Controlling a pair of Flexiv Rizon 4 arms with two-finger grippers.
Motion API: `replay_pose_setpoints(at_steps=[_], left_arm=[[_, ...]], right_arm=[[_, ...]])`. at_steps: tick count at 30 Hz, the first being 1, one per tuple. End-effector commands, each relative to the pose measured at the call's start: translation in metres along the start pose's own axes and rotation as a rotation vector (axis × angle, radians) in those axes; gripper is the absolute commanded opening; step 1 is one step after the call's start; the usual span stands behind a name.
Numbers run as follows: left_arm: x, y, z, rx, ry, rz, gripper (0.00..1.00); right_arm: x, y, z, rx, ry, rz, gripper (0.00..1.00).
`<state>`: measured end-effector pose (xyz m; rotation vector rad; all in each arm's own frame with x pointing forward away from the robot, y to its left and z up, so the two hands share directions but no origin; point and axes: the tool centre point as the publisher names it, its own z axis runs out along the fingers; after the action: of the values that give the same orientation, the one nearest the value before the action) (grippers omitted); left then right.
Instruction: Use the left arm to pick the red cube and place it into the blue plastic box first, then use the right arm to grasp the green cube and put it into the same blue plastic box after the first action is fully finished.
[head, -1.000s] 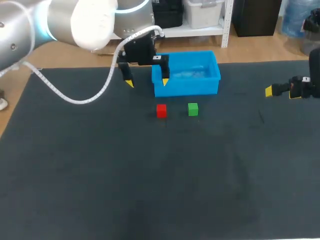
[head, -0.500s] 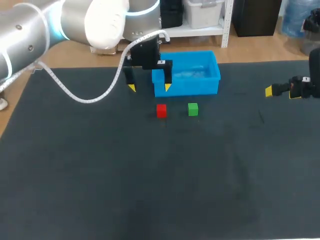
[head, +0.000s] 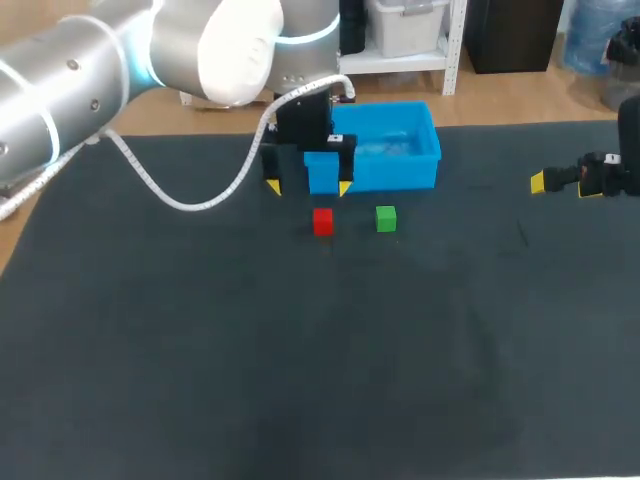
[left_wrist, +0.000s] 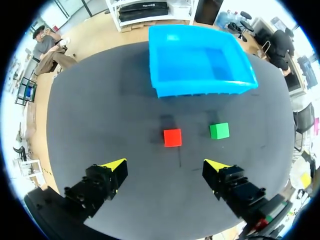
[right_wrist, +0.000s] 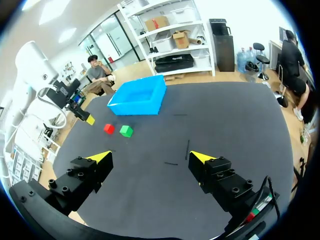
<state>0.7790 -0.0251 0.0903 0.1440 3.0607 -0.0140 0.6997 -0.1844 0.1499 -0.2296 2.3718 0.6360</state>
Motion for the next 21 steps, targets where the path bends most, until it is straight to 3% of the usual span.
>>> replay_pose_setpoints(at_steps=[1, 9, 21], left_arm=[[-0.007, -0.007, 0.005, -0.005, 0.018, 0.008, 1.00], [-0.007, -0.010, 0.017, 0.003, 0.036, 0.006, 1.00], [-0.018, 0.000, 0.030, -0.005, 0.048, -0.010, 1.00]], right_arm=[[0.000, 0.000, 0.000, 0.000, 0.001, 0.000, 1.00], [0.000, 0.000, 0.000, 0.000, 0.001, 0.000, 1.00], [0.000, 0.000, 0.000, 0.000, 0.001, 0.000, 1.00]])
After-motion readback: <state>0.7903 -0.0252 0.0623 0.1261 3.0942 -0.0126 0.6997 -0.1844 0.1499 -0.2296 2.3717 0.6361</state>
